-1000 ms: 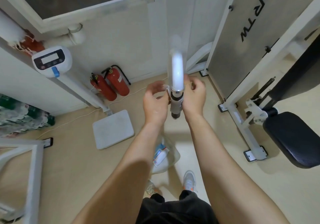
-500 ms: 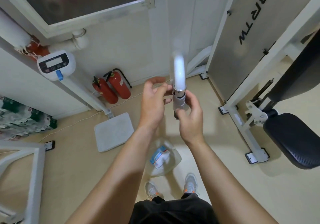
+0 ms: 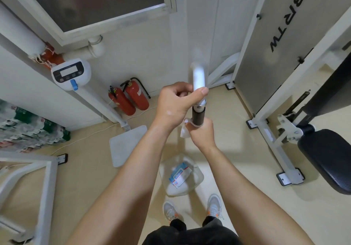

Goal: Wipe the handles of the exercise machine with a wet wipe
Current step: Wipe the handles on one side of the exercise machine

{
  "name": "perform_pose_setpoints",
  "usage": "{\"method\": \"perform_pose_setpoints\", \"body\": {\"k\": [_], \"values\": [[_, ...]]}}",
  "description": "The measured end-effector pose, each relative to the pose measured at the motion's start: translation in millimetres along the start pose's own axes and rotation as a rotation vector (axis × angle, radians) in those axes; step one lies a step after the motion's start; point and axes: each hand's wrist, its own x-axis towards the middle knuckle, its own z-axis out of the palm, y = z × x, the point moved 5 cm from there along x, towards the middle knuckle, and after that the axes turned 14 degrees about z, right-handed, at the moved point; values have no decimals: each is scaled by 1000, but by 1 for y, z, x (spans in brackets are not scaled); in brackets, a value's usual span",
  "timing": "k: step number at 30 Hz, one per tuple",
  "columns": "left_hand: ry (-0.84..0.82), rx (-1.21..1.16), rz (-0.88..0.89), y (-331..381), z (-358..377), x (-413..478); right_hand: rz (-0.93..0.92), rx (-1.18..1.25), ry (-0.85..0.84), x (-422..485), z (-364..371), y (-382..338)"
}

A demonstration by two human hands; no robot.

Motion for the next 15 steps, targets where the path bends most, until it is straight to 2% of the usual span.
{"method": "perform_pose_setpoints", "body": {"k": [4, 9, 12, 15], "values": [[20, 16, 36, 0, -3, 3, 8, -75, -36, 1, 2, -3], [-7, 25, 54, -2, 0, 6, -198, 79, -123, -16, -7, -68], [-41, 27, 49, -5, 4, 8, -232, 150, 1, -14, -10, -61], [-87, 20, 36, -7, 4, 10, -88, 42, 104, 2, -6, -10]]}}
